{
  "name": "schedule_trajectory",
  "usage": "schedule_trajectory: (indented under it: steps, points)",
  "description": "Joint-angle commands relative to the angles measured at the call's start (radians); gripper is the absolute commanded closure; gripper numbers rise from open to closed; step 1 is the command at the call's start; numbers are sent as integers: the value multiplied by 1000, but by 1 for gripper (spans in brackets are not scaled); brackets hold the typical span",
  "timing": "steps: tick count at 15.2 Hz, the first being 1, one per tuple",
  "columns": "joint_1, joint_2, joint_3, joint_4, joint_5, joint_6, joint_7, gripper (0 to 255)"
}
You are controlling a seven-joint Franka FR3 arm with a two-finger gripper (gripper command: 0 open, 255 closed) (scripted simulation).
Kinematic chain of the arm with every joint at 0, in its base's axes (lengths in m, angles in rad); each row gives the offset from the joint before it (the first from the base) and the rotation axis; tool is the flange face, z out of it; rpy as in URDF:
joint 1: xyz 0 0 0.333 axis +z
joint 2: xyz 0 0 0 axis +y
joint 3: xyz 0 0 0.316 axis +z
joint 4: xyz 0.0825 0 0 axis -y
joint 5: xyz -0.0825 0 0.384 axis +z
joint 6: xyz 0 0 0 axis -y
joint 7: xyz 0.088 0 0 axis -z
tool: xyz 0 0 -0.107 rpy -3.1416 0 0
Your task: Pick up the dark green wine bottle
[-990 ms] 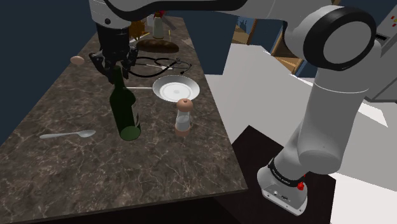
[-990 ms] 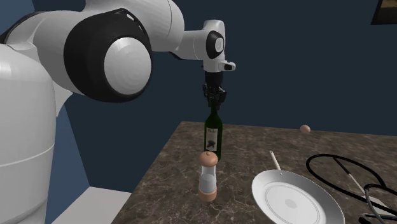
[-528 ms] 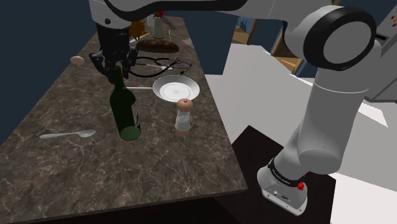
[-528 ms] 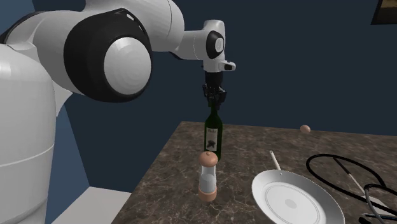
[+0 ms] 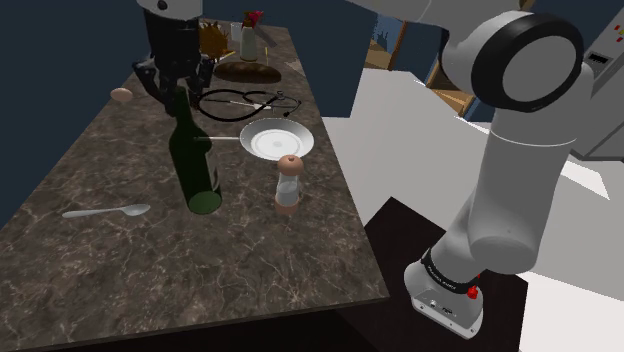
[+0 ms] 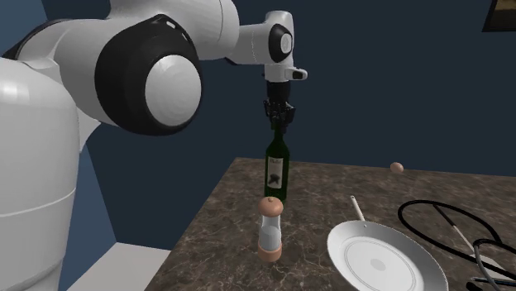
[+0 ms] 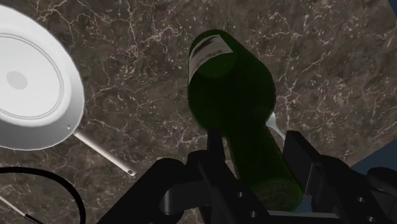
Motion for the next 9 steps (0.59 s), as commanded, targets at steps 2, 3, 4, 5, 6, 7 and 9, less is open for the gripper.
schedule_trajectory:
  steps: [2, 3, 4, 5, 6, 7, 9]
  points:
    - [8, 12, 0, 60, -5, -49, 1, 255]
    - [11, 17, 1, 82, -7, -65, 1, 255]
    - [15, 24, 1, 105, -10, -82, 1, 255]
    - [19, 30, 1, 128, -13, -99, 2, 255]
    - [24, 38, 1, 153, -16, -117, 2, 255]
    - [29, 46, 1, 179, -19, -135, 3, 255]
    - [29, 47, 0, 183, -20, -138, 3, 255]
